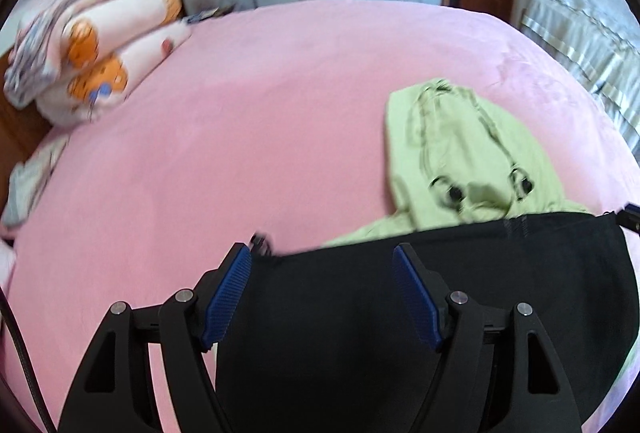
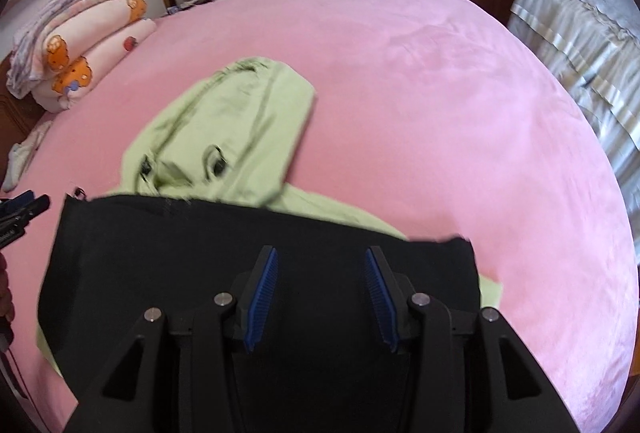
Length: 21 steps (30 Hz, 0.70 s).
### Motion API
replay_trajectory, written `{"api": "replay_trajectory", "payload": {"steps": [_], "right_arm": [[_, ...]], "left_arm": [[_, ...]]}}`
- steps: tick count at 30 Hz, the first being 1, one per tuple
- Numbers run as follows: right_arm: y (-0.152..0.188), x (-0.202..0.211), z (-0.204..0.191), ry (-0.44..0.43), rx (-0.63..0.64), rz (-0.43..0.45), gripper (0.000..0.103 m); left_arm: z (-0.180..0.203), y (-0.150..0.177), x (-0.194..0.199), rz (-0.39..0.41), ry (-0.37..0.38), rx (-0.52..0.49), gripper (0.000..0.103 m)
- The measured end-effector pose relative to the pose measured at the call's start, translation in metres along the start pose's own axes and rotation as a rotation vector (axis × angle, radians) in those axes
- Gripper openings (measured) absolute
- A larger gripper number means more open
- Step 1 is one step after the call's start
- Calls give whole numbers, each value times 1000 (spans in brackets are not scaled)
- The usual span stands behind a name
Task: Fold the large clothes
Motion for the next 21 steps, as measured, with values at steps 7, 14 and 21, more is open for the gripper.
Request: {"api": "replay_trajectory", "payload": {"steps": [7, 14, 21], "right_arm": [[-44, 37, -18, -35, 22, 75, 50], [-86, 47, -16, 17, 48, 129, 72], [-102, -37, 14, 63, -29, -1, 72]], "left_arm": [[47, -25, 25, 25, 71, -115, 75], [77, -36, 22, 4, 125, -152, 77], [77, -38, -38, -94, 107, -76, 77]]}}
Point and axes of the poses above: each gripper's, at about its wrist camera, not at the fingertips, and x roughly against the way its jaws point, z to its right, y to its underside, the point moved 8 cm from there along -x, roughly the way its jaws point, and after that the axes turned 4 degrees about x, right-handed, at the moved point
